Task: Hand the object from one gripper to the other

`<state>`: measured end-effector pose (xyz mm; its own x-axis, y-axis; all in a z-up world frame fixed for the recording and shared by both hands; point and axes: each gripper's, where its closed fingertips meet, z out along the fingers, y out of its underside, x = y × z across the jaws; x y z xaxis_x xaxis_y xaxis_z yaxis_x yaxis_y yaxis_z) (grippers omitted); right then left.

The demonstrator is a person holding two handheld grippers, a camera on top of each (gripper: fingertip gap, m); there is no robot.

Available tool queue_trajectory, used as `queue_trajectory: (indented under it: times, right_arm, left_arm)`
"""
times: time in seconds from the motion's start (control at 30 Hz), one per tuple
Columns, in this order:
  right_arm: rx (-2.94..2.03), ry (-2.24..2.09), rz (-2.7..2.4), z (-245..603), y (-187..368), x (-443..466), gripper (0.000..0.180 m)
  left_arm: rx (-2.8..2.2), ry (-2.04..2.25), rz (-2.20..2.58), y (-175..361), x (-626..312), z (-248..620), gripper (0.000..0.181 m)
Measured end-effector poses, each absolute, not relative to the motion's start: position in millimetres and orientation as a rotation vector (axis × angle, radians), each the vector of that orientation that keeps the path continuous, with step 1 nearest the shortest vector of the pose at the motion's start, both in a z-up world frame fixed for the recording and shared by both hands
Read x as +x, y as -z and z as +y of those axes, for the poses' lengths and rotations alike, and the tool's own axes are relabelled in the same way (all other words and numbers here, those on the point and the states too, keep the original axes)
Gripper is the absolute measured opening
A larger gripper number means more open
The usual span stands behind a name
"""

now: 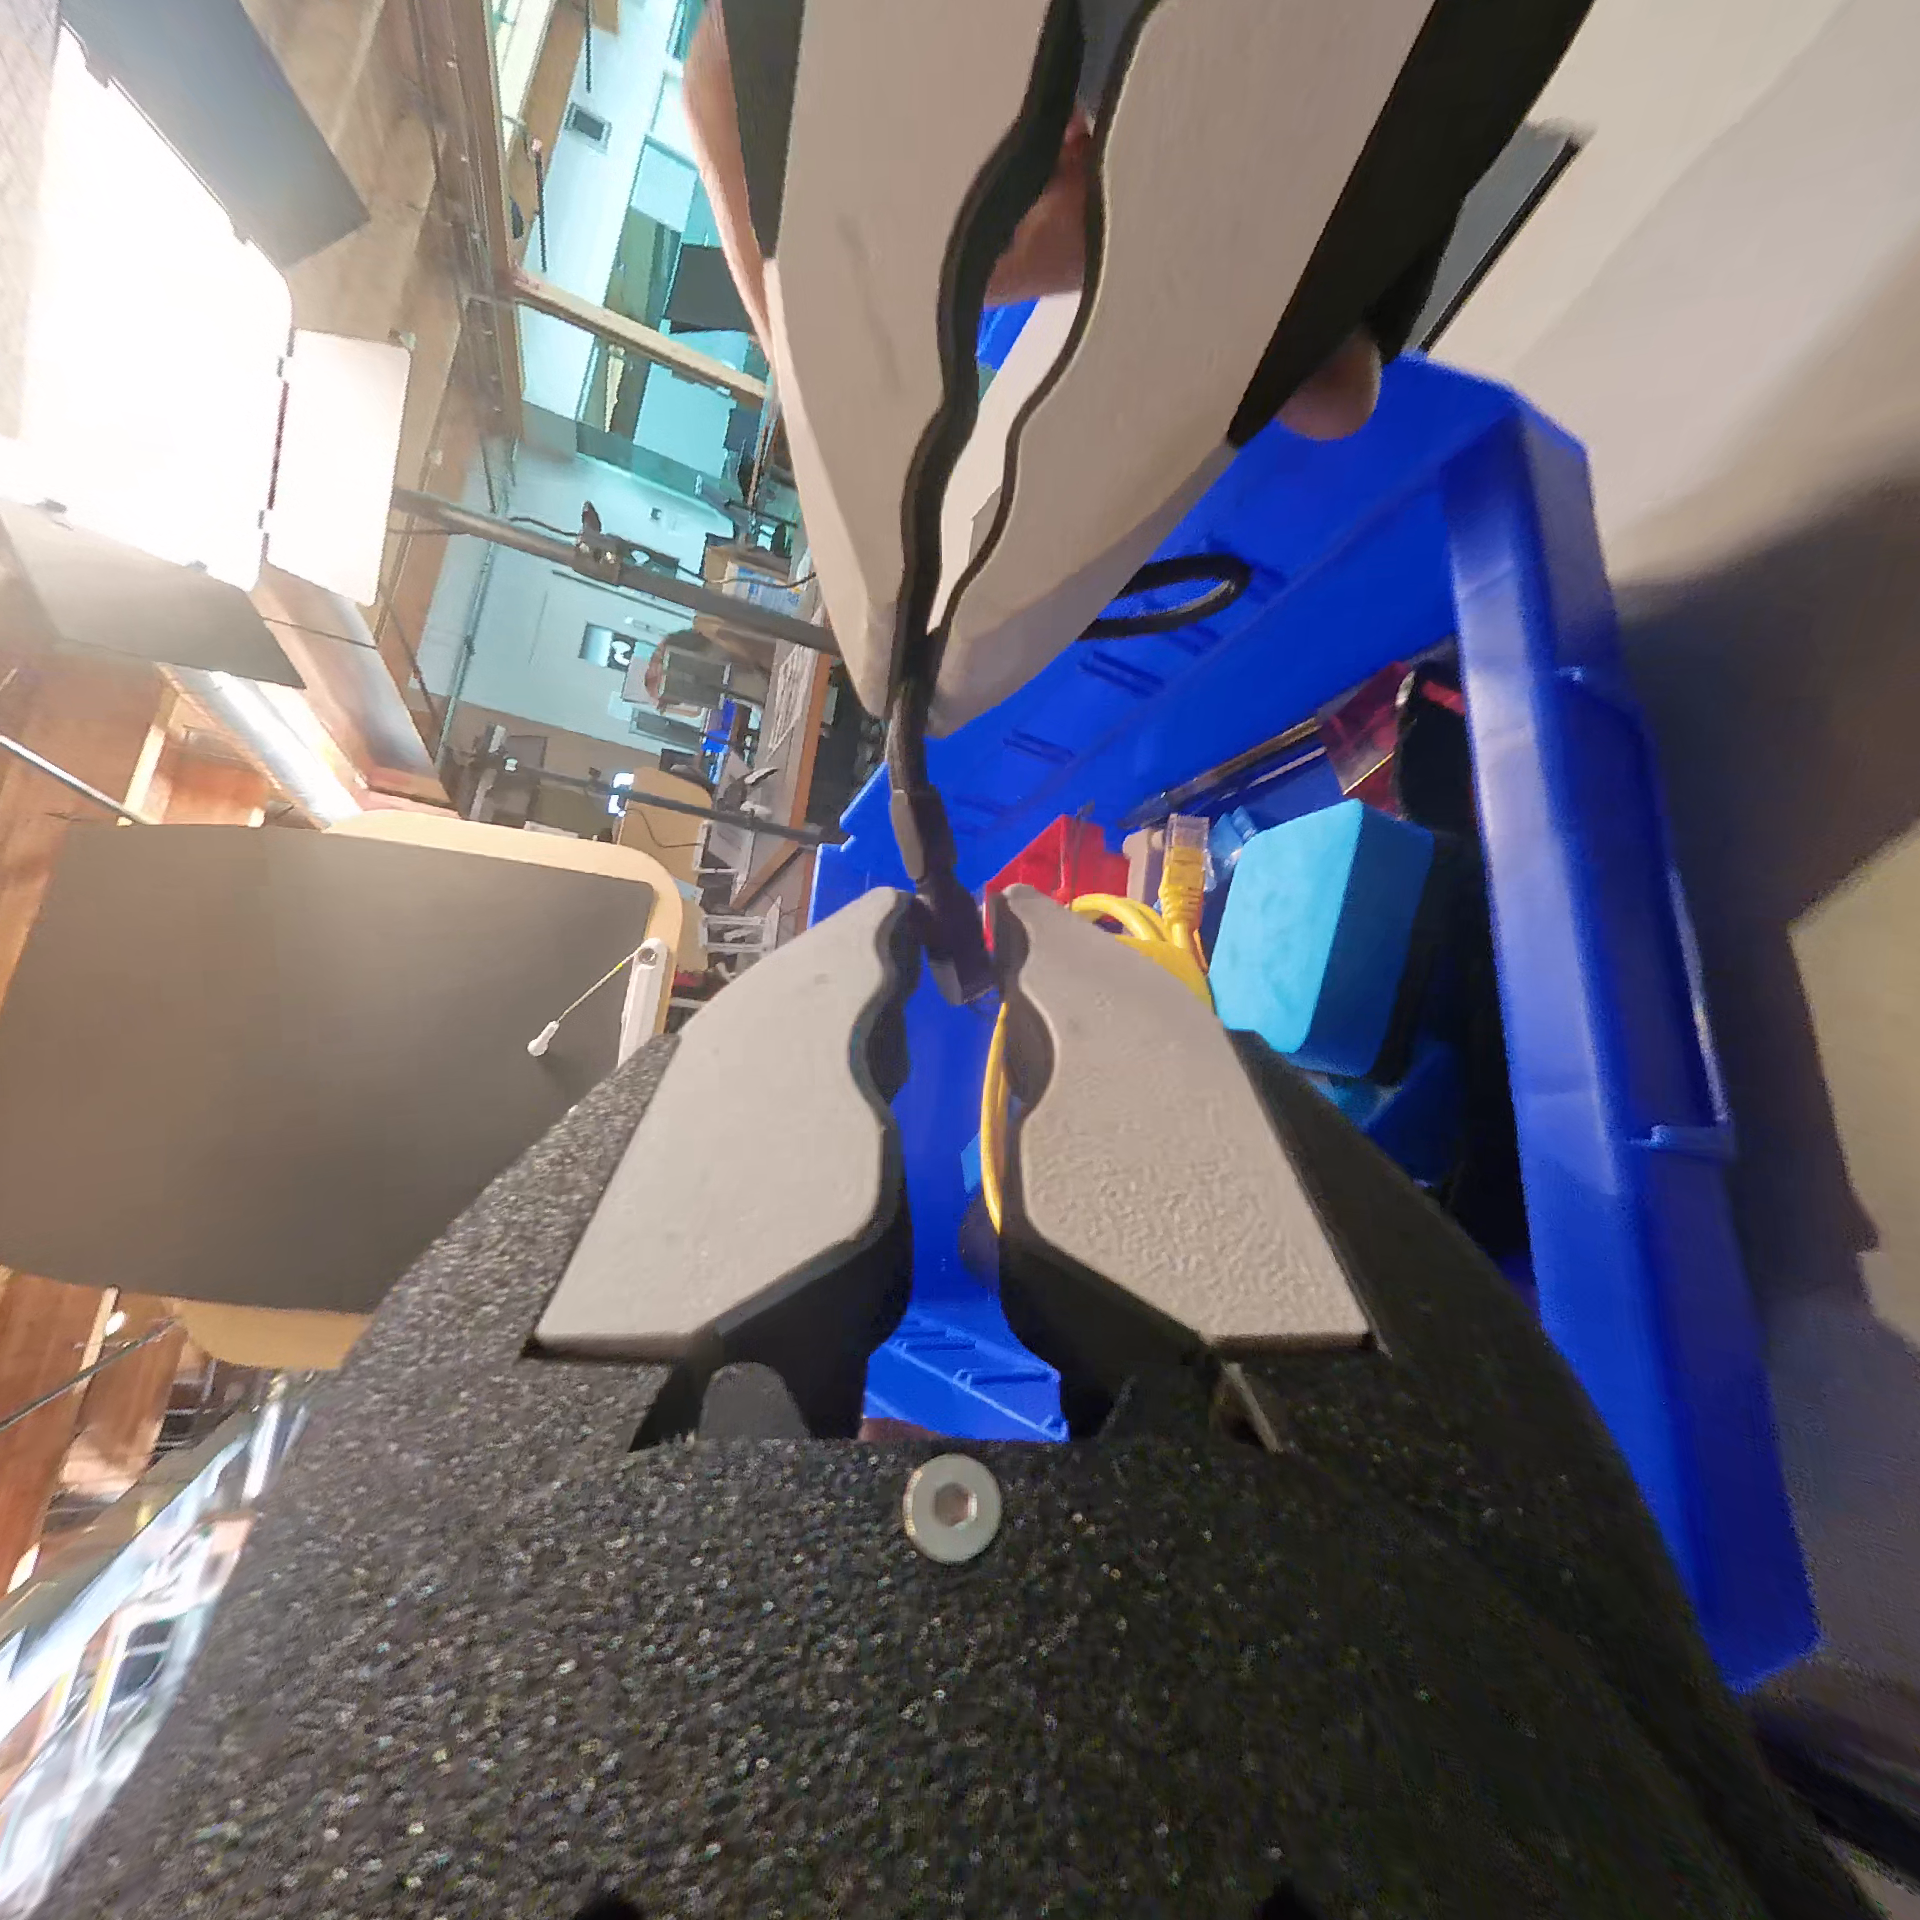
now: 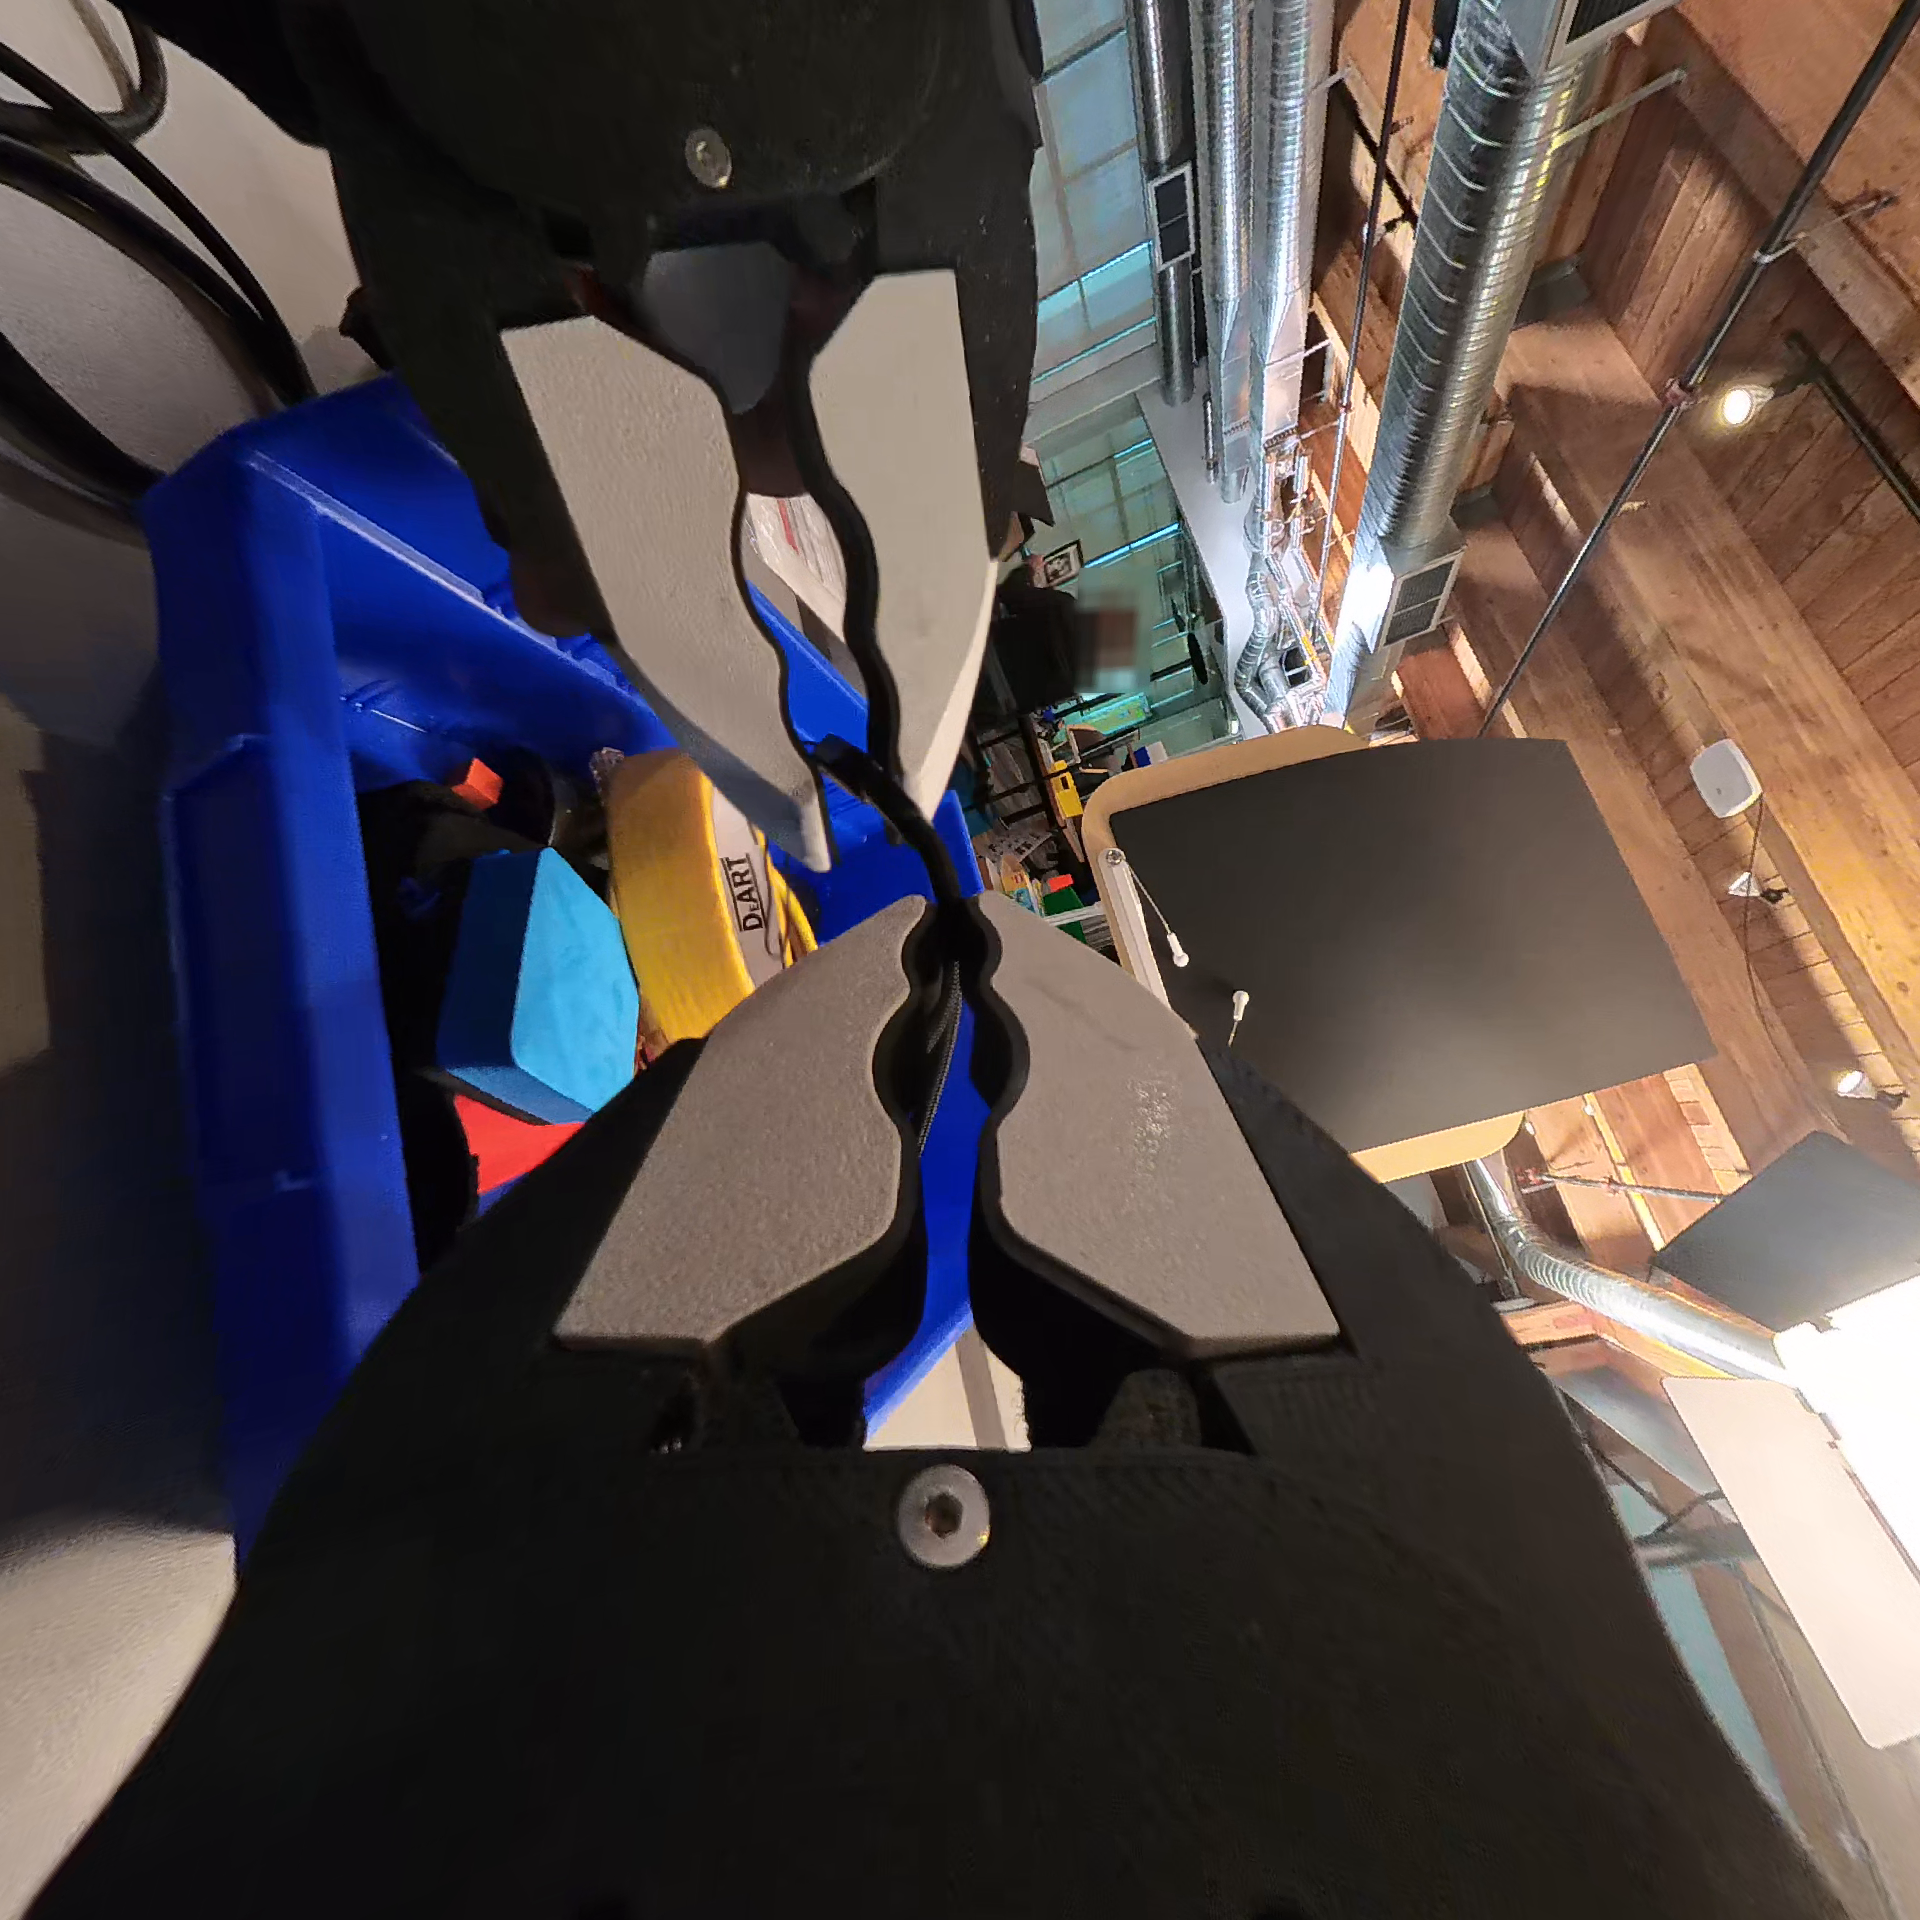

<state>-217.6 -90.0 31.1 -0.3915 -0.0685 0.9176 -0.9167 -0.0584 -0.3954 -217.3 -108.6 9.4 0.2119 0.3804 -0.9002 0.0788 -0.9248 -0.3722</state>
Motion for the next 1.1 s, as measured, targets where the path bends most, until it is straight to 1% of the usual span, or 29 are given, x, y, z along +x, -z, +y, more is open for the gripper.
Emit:
queue_trajectory:
  times: [0.2, 0.33, 0.47, 0.57, 0.73, 0.97, 1.1]
  right_arm:
    - [1.100, -1.461, -1.464, -91, -27, -223, 0.001]
    - [1.118, -1.461, -1.469, -90, -26, -218, 0.002]
    - [1.133, -1.503, -1.511, -85, -28, -215, 0.003]
    - [1.123, -1.567, -1.582, -79, -36, -215, 0.009]
    - [1.137, -1.606, -1.653, -71, -40, -215, 0.022]
    - [1.083, -1.597, -1.548, -81, -40, -203, 0.027]
    - [0.989, -1.500, -1.458, -92, -40, -205, 0.029]
  left_arm:
    - [-2.210, -1.798, -0.549, -19, -218, -117, 0.009]
    - [-2.221, -1.941, -0.550, -23, -222, -124, 0.009]
    - [-2.246, -2.116, -0.434, -26, -222, -129, 0.008]
    - [-2.244, -2.188, -0.319, -28, -220, -129, 0.008]
    - [-2.253, -2.239, -0.301, -28, -220, -133, 0.008]
    - [-2.218, -2.257, -0.297, -33, -221, -126, 0.008]
    - [-2.209, -2.216, -0.314, -33, -222, -117, 0.007]
